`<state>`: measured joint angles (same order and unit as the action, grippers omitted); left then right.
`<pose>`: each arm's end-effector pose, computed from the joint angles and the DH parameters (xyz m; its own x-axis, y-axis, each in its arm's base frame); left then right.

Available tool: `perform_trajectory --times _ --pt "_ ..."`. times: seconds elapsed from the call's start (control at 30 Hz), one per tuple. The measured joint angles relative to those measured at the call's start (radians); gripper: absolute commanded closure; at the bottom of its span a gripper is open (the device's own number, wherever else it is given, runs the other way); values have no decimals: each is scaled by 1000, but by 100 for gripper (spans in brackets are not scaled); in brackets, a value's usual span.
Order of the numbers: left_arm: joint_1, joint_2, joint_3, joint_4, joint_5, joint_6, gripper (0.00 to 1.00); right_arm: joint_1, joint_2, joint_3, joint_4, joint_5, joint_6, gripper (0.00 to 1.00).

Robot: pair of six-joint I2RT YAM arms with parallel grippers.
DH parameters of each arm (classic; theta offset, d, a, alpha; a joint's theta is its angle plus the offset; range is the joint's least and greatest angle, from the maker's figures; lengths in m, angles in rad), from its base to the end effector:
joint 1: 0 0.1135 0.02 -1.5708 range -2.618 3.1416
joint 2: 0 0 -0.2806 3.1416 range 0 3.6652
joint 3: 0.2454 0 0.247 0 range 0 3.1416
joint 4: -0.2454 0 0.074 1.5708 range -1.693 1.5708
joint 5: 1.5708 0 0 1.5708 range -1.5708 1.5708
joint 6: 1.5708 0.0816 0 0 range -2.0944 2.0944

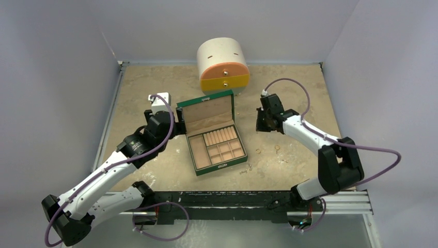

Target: Organize the mixed jewelry

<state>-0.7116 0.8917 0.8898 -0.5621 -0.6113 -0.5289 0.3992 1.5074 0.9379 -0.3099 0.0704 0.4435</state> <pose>0.1839 -0.0968 0.3161 -0.4340 -0.1713 -0.8845 -0.0597 0.9851 -0.1615 0.3113 0.1251 0.1952 -0.7898 0.1314 -0.5992 -0.0083 0.9744 0.2247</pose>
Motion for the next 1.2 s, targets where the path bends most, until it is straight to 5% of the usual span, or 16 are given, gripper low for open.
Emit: perform_trajectory --times 0.47,1.2 --pt "0 3 -2 0 -11 -1 23 169 -202 29 -36 -48 24 100" --pt "0 -21 -3 0 -40 -1 24 354 -89 19 1 -8 129 100"
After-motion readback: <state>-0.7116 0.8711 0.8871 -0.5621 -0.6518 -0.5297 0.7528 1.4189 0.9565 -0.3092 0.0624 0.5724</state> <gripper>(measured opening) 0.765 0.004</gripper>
